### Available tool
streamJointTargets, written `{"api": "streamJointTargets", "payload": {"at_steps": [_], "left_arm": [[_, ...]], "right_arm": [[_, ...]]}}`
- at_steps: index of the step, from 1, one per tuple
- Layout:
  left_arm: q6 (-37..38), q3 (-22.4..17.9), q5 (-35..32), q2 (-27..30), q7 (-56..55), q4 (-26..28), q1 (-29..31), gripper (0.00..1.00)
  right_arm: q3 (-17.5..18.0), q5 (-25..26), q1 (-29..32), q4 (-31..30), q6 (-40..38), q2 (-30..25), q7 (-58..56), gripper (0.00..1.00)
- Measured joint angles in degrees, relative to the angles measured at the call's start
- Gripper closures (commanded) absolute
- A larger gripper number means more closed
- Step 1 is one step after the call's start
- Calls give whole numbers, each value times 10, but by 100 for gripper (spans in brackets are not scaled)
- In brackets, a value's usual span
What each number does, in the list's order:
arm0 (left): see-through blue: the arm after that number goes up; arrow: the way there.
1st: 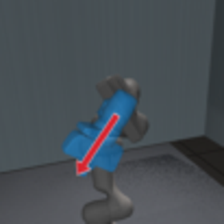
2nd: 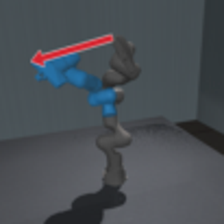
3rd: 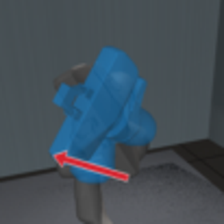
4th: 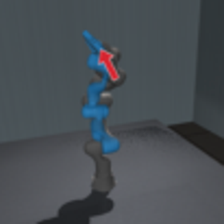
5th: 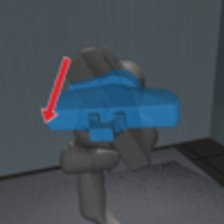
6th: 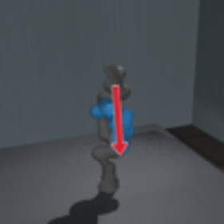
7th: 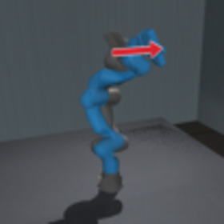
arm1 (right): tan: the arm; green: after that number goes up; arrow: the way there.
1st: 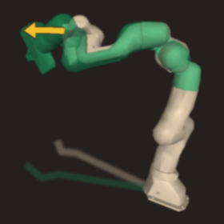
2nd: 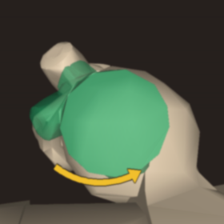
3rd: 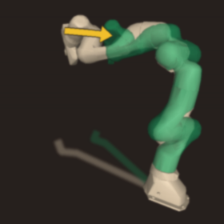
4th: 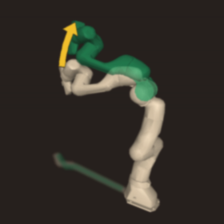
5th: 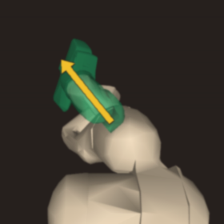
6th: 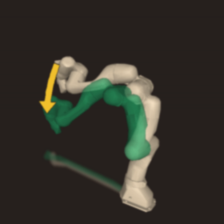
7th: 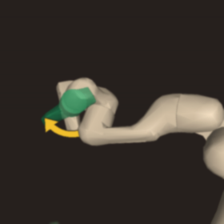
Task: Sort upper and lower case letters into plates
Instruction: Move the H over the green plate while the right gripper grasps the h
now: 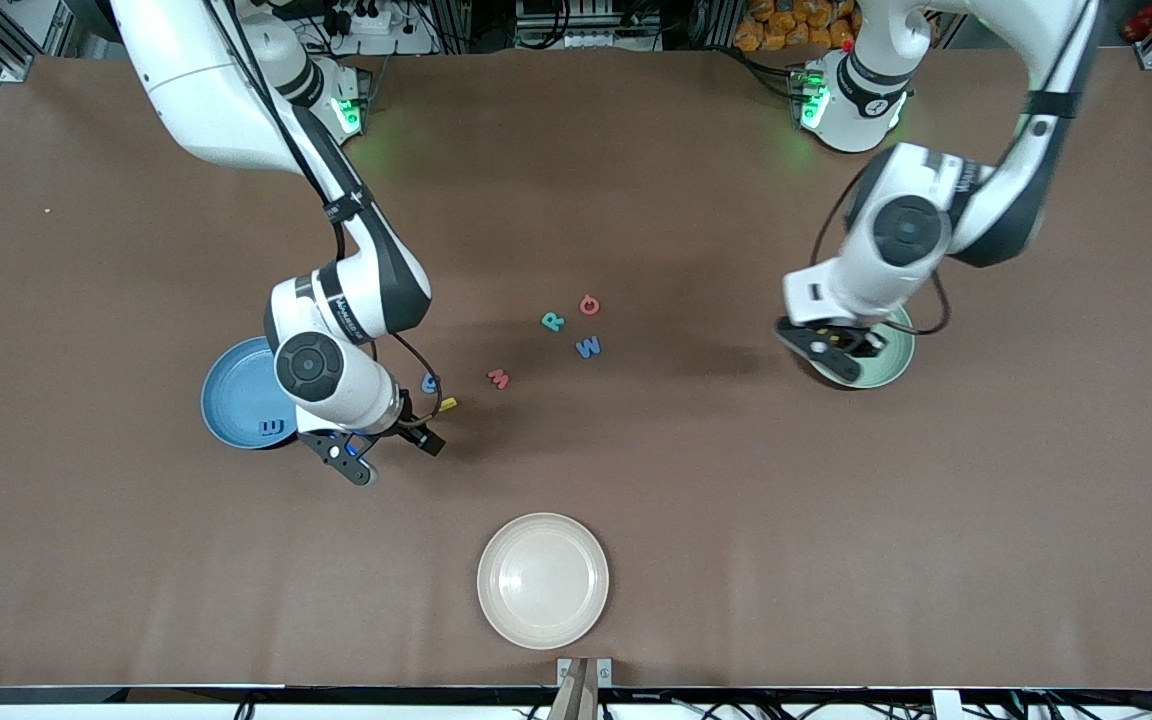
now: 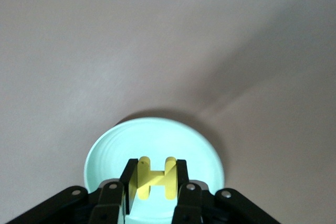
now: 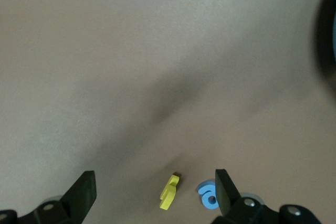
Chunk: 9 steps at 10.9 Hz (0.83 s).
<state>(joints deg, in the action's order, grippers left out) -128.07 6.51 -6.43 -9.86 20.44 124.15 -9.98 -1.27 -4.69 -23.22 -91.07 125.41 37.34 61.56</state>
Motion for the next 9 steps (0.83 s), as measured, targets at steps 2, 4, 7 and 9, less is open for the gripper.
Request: {"api": "streamJointTargets", "payload": {"at_steps": [2, 4, 7, 9], "left_arm": [[-14, -31, 13, 0, 49, 26, 7, 100], [-78, -41, 24, 0, 53, 79, 13, 100], [-205, -44, 37, -3, 53, 173, 14, 100], [-245, -45, 37, -5, 53, 204, 14, 100]], "right_arm": [[0, -4, -11, 1, 5, 12, 74, 0], [0, -6, -34, 0, 8, 23, 138, 0], [0, -7, -54, -8, 11, 32, 204, 1], [-3, -7, -54, -21, 28, 34, 238, 0]]}}
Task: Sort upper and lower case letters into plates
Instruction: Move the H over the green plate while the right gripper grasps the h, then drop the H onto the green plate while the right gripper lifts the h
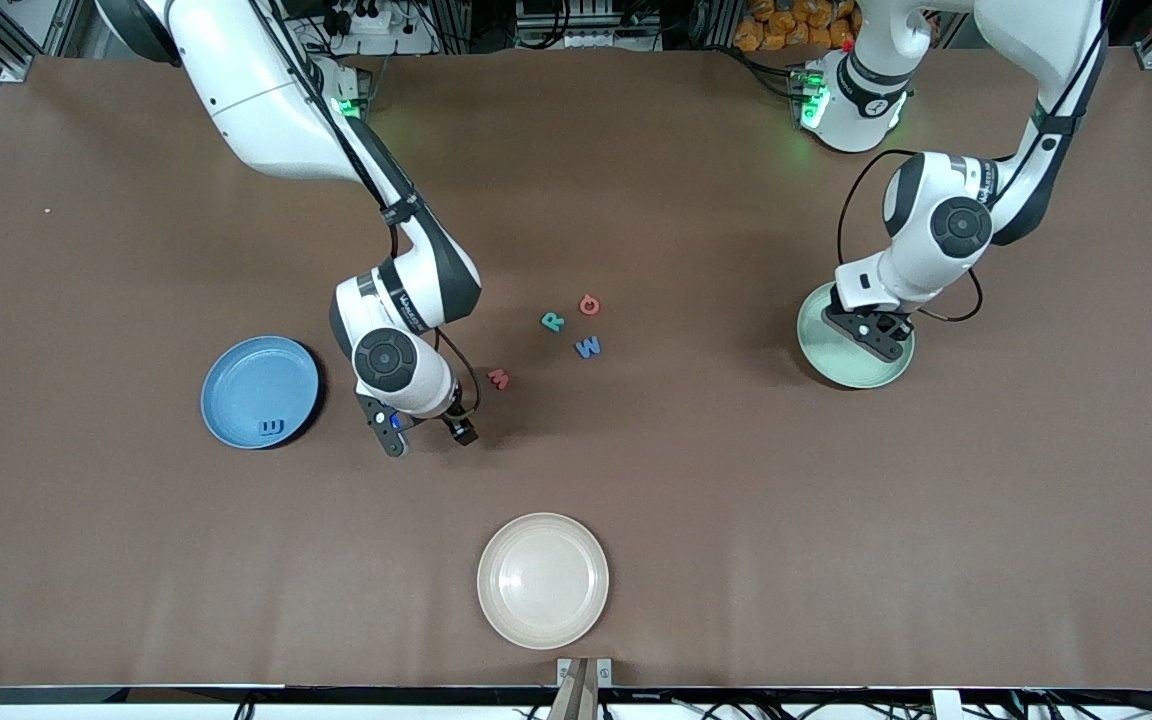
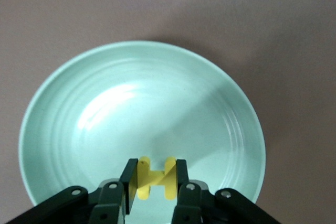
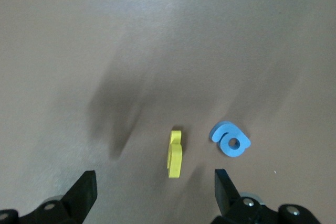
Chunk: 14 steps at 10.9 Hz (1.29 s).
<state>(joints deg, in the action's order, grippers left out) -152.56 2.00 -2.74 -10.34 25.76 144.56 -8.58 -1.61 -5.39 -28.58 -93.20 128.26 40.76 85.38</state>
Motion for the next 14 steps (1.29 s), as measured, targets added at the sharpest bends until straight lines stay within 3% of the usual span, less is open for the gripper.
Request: {"api": "streamJointTargets", "payload": {"at_steps": [1, 2, 8, 9, 10, 11, 12, 14], "left_arm": [[-4, 0, 0, 0, 0, 4, 0, 58], [-4, -1, 0, 0, 0, 4, 0, 1], [-7, -1, 5, 0, -63, -1, -5, 0], [-7, 1, 5, 0, -98, -9, -14, 0], [-7, 2, 5, 0, -142, -20, -32, 0], [-5, 5, 5, 0, -191, -33, -57, 0], [-1, 12, 6, -2, -237, -46, -77, 0], [33, 43, 6, -10, -340, -81, -96, 0]], "right_arm": [[-1, 0, 0, -12, 16, 0, 7, 0], [-1, 0, 0, -24, 36, 0, 9, 0], [-2, 0, 1, -40, 64, 0, 11, 1], [-2, 0, 1, -40, 64, 0, 12, 8], [-2, 0, 1, -40, 64, 0, 14, 43], [-2, 0, 1, -40, 64, 0, 17, 91], [-2, 0, 1, -40, 64, 0, 17, 100], [-2, 0, 1, -40, 65, 0, 18, 100]]}}
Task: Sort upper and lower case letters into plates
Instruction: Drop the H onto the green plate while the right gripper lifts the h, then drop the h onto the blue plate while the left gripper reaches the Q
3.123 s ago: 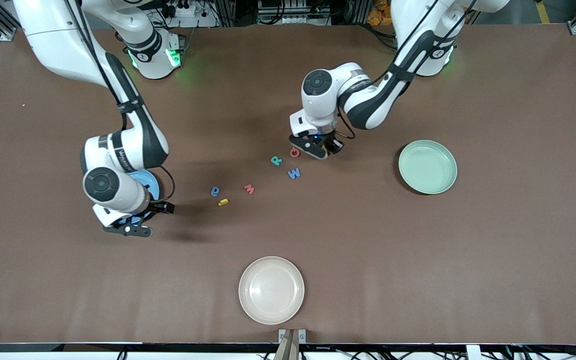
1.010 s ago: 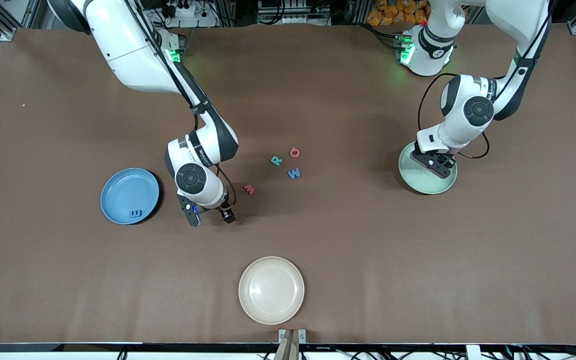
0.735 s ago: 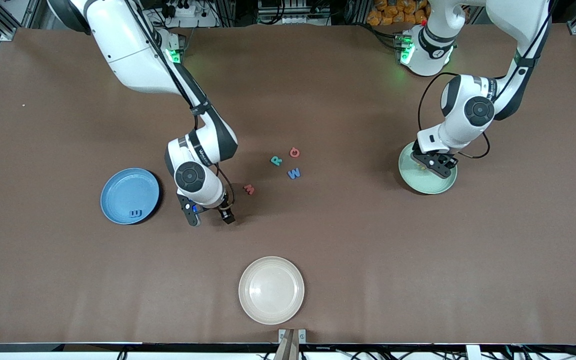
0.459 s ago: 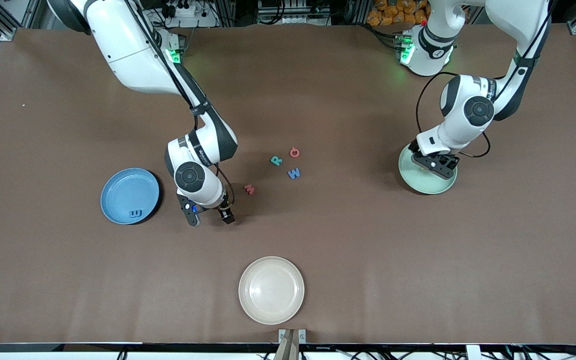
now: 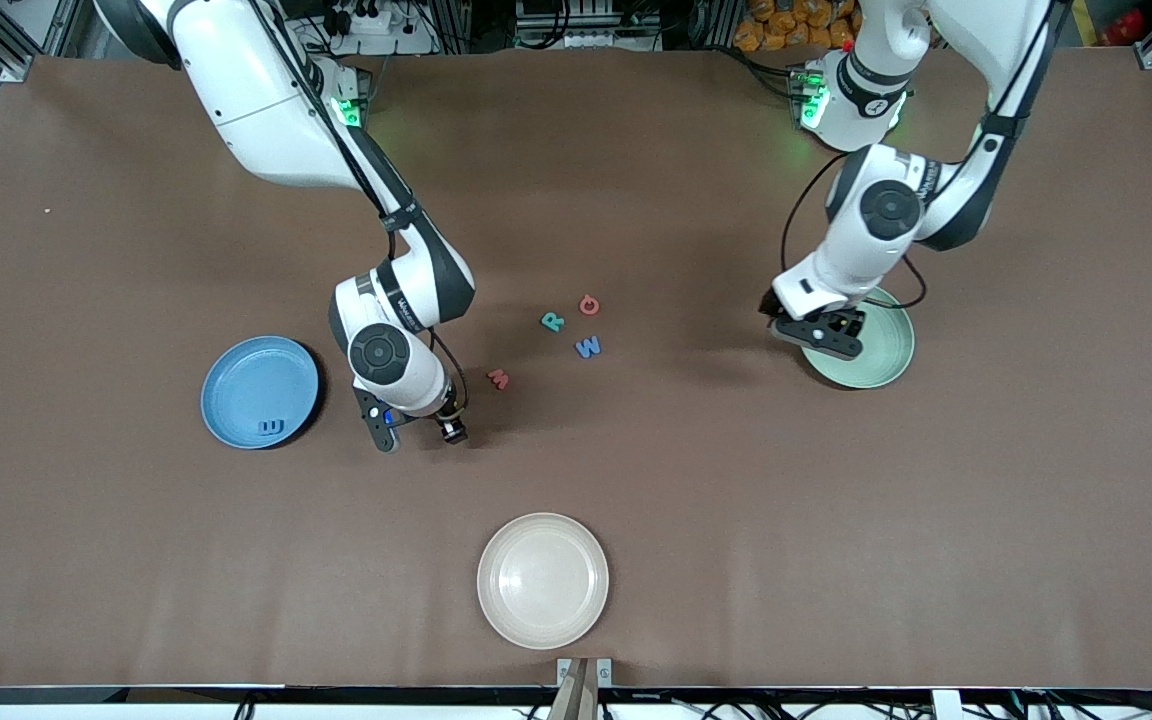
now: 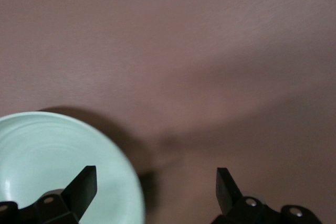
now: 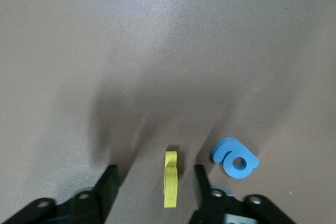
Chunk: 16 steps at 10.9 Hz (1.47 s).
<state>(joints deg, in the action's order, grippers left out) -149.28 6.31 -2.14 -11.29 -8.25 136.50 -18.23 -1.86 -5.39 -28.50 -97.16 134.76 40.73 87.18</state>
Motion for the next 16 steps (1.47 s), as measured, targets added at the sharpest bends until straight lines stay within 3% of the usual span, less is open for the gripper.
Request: {"api": "streamJointTargets", "payload": {"at_steps": [4, 9, 12, 16], "left_arm": [[105, 55, 31, -21, -166, -100, -15, 0], [159, 61, 84, -53, -290, -193, -51, 0], [186, 61, 134, -55, -324, -225, -51, 0], [190, 62, 136, -103, -404, -282, -86, 0]], "right_arm": [[0, 0, 0, 0, 2, -2, 0, 100], [-2, 1, 10, 1, -12, -24, -18, 100], [-4, 1, 54, 1, -63, -67, -106, 100], [-16, 1, 104, -9, -96, -88, -246, 100]]}}
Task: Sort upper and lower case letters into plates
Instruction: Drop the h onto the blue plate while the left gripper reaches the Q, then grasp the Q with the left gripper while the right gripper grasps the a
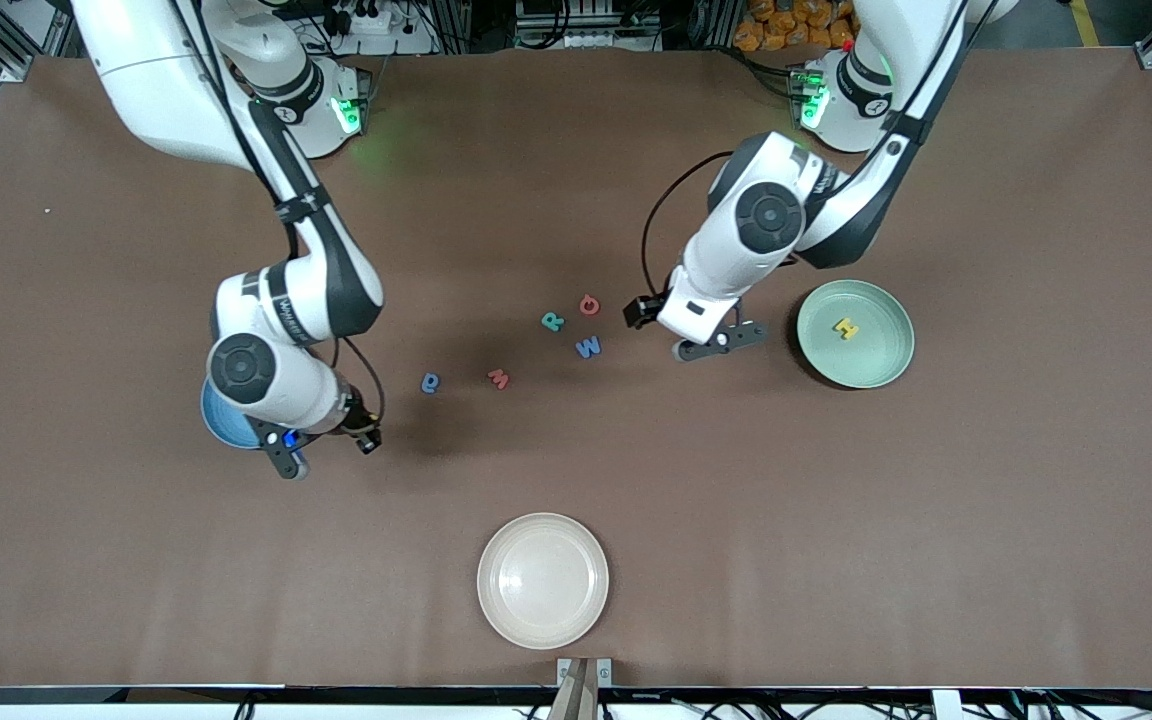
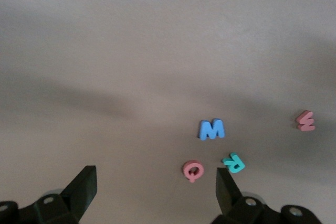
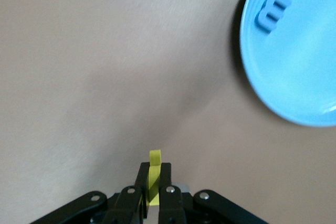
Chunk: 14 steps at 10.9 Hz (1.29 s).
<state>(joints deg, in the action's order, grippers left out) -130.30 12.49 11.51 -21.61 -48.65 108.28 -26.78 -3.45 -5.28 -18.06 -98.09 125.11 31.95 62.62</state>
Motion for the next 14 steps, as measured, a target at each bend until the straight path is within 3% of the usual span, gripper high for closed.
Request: {"api": "streamJointTargets", "payload": {"at_steps": [2, 5, 6, 7, 8, 10, 14], "left_arm": [[0, 0, 0, -30, -17, -27, -18, 0], [-1, 0, -33, -68, -144, -62, -45, 0], [-1, 0, -58, -84, -194, -78, -57, 0], [-1, 0, -88, -101, -238, -90, -68, 0], [-1, 0, -121, -115, -263, -96, -76, 0], [0, 1, -169, -142, -267, -98, -88, 0], [-10, 29, -175, -171, -268, -101, -98, 0]], "right_arm": [[-4, 4, 34, -39, -1, -25, -86, 100], [-7, 23, 107, -102, -2, -72, -206, 100], [-7, 30, 125, -112, -2, -79, -235, 94], [-7, 34, 141, -116, -5, -82, -260, 33], [-7, 34, 154, -117, -13, -84, -277, 0], [-7, 35, 162, -119, -33, -89, -289, 0], [-4, 35, 162, -117, -44, -94, -295, 0]]}}
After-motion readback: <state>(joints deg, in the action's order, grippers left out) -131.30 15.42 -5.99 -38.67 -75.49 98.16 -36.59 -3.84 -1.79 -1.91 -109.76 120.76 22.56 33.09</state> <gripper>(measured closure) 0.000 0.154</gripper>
